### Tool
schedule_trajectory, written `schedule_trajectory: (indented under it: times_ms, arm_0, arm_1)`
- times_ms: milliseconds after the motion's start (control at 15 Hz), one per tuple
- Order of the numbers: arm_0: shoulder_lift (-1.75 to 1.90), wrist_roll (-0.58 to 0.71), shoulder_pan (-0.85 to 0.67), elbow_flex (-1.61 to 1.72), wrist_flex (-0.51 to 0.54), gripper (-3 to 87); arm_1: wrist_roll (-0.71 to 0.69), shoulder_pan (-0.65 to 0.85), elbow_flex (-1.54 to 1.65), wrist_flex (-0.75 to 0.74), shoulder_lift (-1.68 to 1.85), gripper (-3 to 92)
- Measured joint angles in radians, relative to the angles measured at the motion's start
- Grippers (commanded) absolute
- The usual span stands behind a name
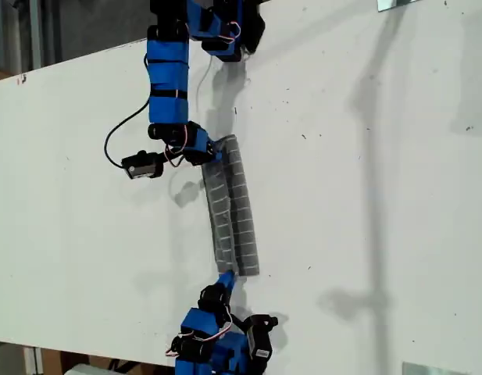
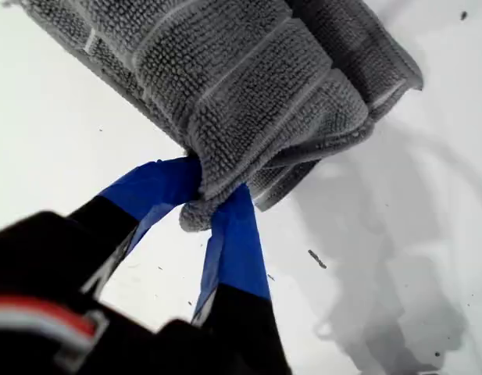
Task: Grasp corners of a square towel and fold twice.
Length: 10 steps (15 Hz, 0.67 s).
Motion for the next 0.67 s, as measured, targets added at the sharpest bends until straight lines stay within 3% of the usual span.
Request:
schedule_trajectory:
  times_ms: [667]
  arm_0:
    - [-0.259,-0.178,0.083,0.106,-0.400,-0.1]
  arm_1:
    - [0.034,-0.029,0.176,-0.080,0.000,-0.1]
